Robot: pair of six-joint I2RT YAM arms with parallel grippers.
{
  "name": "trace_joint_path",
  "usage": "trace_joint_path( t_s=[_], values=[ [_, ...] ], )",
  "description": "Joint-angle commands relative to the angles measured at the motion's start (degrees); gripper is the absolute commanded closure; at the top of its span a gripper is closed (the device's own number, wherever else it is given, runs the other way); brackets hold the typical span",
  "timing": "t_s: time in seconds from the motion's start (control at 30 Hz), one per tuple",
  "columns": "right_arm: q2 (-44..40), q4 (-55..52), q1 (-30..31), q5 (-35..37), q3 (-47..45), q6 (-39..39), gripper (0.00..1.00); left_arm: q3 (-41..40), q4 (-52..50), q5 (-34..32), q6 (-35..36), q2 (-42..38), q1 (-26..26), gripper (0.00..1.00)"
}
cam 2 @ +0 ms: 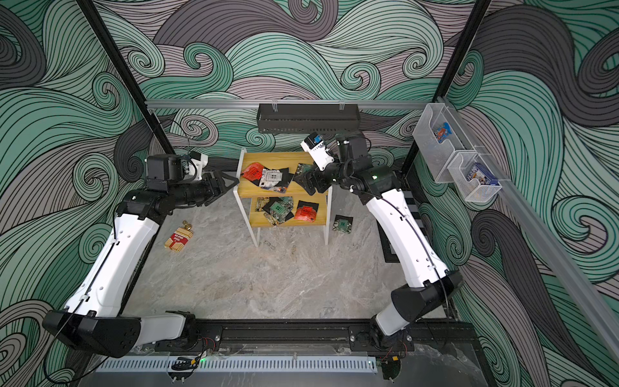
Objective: Remove the tea bags from the shelf
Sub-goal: Pick up the tea bag from the shelf.
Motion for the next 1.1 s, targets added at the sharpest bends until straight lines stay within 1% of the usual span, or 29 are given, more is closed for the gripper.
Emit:
trace_joint_path(
  t_s=[0.0,0.13,0.3,0.7,0.8,0.97,1.07],
  values=[
    [2.4,-1.1,0.2,0.3,2.5,1.8,0.11,0.4,-0.3,1.2,0.3,0.5,-0.2,0.25],
    [4.9,-1.6,0.2,0.3,4.1,3.4,0.11,0.2,-0.4,1.2,0.5,0.3,-0.2,0.25],
    [6.0,-2.1,0.2,-0.4,4.0,3.9,0.13,0.1,-0.7,1.0,0.6,0.3,-0.1,0.25],
    [0.8,-2.1,0.3,-0.2,-4.1,3.2,0.13,-0.5,-0.7,0.6,0.7,-0.2,-0.1,0.26],
    [0.3,-2.2,0.9,1.1,-4.0,2.1,0.14,-0.7,-0.5,0.7,0.4,-0.3,-0.1,0.26],
    [1.1,-4.0,3.0,4.1,-2.1,-2.5,0.14,-0.8,-0.7,0.7,0.4,-0.5,-0.1,0.26],
    [1.6,-4.8,4.7,6.5,-1.3,-6.0,0.10,-0.8,-0.9,0.7,0.4,-0.8,-0.1,0.26]
  ],
)
